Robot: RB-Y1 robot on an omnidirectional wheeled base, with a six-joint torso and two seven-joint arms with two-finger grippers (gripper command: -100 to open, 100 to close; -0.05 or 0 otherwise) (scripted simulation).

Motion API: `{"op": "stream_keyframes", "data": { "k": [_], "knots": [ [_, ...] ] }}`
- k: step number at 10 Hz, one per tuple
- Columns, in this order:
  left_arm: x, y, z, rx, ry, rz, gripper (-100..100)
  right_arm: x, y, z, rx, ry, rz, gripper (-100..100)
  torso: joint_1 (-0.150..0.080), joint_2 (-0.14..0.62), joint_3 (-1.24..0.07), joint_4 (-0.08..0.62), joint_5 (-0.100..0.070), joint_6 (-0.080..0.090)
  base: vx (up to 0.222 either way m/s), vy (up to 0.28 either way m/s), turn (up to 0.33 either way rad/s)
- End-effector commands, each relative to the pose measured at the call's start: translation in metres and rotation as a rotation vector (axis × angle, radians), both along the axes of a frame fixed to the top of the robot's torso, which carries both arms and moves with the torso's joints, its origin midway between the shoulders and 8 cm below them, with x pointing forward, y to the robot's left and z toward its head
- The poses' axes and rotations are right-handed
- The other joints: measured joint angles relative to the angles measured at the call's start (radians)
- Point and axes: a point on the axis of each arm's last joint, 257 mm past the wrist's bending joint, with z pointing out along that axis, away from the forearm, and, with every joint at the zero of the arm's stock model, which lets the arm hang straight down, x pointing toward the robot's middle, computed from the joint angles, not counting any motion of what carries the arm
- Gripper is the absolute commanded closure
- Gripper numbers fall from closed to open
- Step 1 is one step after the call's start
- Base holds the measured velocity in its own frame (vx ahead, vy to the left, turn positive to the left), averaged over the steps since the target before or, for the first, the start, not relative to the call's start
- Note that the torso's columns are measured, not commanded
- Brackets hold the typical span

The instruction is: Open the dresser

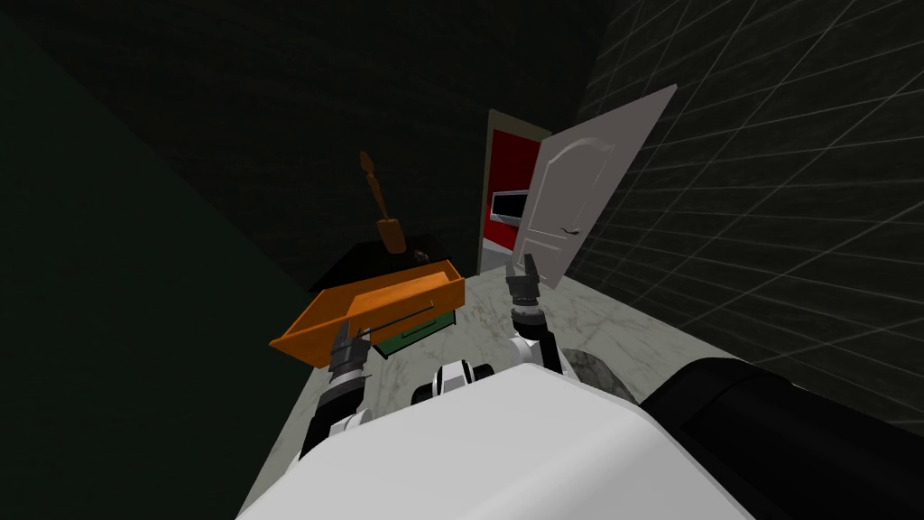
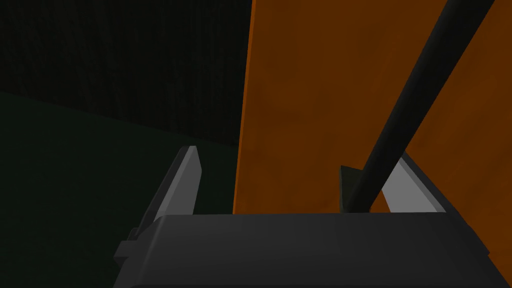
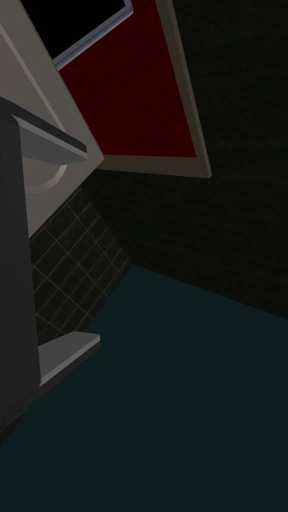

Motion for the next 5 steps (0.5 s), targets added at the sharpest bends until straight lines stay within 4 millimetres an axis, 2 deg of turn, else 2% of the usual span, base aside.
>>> {"op": "stream_keyframes", "data": {
  "k": [1, 2, 5],
  "knots": [
    [-0.0003, 0.0013, 0.0021, -0.001, 0.011, 0.000, -100, 0.0000, 0.0000, 0.0000, 0.000, 0.000, 0.000, 0, -0.001, 0.000, 0.000, 0.002, -0.002, 0.000, -0.004, -0.007, 0.002],
    [-0.0003, 0.0017, 0.0011, -0.002, 0.016, 0.000, 0, 0.0000, 0.0000, 0.0000, 0.000, 0.000, 0.000, 0, -0.001, 0.000, 0.000, 0.001, -0.001, 0.000, 0.000, 0.000, 0.000],
    [-0.0007, 0.0019, -0.0011, -0.003, 0.022, 0.001, 0, 0.0000, 0.0000, 0.0000, 0.000, 0.000, 0.000, 0, 0.000, -0.001, -0.001, 0.000, 0.000, 0.000, 0.000, 0.000, 0.000]
  ]
}}
